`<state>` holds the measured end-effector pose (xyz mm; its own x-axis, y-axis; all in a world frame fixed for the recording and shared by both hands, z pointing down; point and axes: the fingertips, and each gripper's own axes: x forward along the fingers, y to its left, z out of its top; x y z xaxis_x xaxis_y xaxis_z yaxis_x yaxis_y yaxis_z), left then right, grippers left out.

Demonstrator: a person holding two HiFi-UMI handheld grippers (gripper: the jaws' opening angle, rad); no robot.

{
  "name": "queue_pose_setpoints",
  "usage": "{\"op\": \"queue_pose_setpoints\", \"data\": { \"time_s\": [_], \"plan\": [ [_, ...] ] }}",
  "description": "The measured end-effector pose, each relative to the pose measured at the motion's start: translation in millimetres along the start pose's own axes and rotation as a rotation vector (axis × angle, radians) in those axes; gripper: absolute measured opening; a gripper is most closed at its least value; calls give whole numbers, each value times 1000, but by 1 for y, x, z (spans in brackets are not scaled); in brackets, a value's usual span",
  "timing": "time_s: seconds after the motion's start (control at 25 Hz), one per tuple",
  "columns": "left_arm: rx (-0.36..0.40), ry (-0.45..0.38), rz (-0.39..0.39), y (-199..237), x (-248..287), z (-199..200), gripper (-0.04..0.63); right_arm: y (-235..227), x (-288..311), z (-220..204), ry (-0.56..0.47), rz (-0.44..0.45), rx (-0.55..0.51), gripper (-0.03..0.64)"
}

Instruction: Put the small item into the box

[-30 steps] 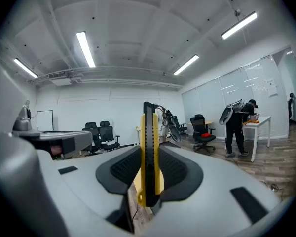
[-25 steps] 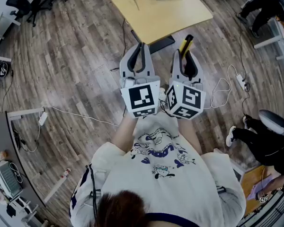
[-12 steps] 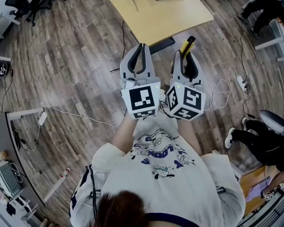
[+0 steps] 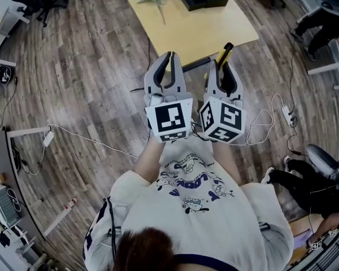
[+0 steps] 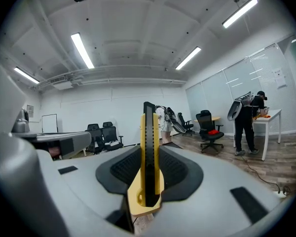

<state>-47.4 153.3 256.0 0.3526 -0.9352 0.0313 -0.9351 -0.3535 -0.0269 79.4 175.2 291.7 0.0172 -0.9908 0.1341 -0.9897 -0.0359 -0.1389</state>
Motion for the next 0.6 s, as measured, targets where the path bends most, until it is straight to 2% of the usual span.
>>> {"op": "queue_pose_setpoints", "data": {
  "time_s": [0.24, 0.6],
  "plan": [
    [-12, 2, 50, -9, 33, 1, 23, -19, 33, 12, 3, 56, -10, 124],
    [-16, 26, 61, -24, 72, -4, 23, -31, 69, 13, 24, 103, -1, 124]
  ]
}}
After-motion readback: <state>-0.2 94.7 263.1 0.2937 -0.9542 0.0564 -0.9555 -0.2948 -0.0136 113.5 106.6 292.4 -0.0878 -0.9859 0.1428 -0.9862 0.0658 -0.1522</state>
